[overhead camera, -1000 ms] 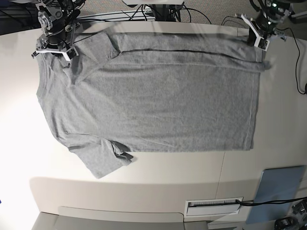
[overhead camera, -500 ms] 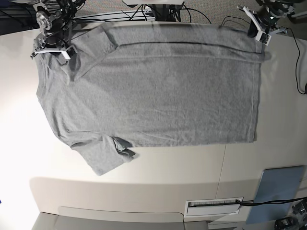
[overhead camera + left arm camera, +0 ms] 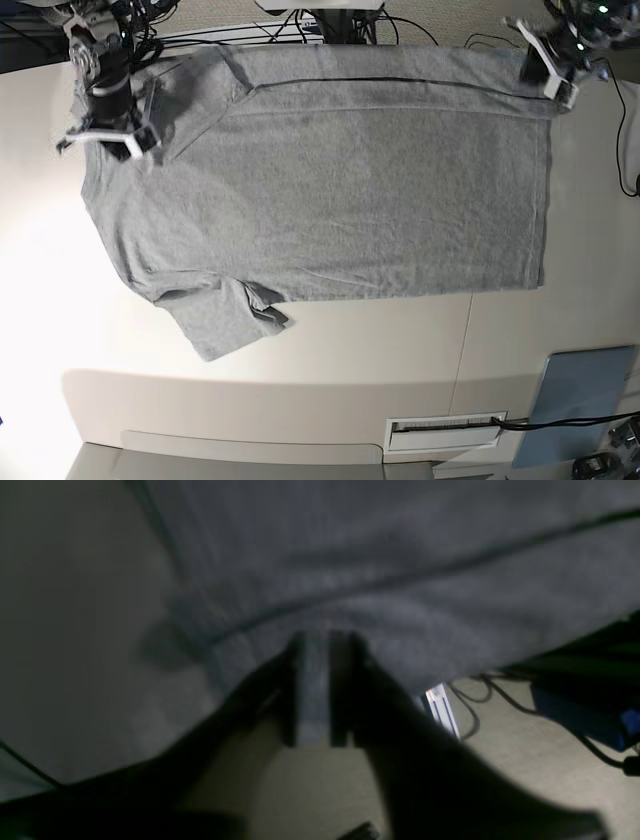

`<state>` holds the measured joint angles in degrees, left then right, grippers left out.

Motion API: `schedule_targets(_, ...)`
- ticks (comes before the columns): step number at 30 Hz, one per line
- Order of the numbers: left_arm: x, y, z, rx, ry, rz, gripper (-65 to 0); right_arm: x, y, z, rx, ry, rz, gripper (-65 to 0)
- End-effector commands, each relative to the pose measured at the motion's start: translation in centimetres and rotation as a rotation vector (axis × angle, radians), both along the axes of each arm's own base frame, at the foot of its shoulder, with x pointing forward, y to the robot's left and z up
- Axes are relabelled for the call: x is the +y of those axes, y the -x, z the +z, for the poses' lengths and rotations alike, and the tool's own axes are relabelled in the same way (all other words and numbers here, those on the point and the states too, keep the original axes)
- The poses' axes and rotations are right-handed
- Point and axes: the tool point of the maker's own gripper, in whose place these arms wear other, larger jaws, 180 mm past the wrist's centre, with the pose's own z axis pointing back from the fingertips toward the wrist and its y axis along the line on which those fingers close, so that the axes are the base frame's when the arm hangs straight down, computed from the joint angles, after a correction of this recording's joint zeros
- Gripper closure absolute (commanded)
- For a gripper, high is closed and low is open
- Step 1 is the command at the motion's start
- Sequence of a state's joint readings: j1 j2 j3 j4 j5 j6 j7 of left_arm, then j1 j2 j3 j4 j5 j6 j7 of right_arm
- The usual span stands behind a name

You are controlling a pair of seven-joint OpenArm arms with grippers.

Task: Fold the T-shirt properly
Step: 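Move both grippers to the hem corners and grasp them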

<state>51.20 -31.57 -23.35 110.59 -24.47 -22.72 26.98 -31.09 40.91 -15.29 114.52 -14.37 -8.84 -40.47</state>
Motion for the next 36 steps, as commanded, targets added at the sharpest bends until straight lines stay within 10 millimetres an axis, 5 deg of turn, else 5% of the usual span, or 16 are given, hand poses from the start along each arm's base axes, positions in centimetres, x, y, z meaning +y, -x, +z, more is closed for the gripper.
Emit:
schedule_targets(1,-0.5,-0.7,0.9,-0.039,0.009,-0.018,-16.9,-0.2,-1.3,1.6,-0.057,0.023,0.01,0.0)
schedule_targets(3,-0.7,-2.4,1.6,-0.087,0.012,-0.023,-23.0,-0.4,-2.4,2.5,-0.088,0.028,-0.001,0.0)
schedule_targets(10,2.7,-10.5,4.3,-0.28,-0.06,0.168,-32.1,-0.5,-5.5,5.1,-0.187,0.027,-0.008,-23.8)
schedule_targets(21,6.8,-20.8,2.1,-0.272,0.115,0.339,-32.1,0.1,-9.6,9.7,-0.375,-0.016,-0.001,-24.7)
schedule_targets(27,7.1,-26.4,1.1,-0.246,0.182,0.37,-32.1,-0.9,-10.3,8.6,-0.337,-0.06,-0.045,-24.7)
schedule_targets(36,8.4,-33.1,0.8,-0.192,0.058,0.419,-32.1,-2.7,-9.7,6.0,-0.235,-0.013,-0.086,-24.7)
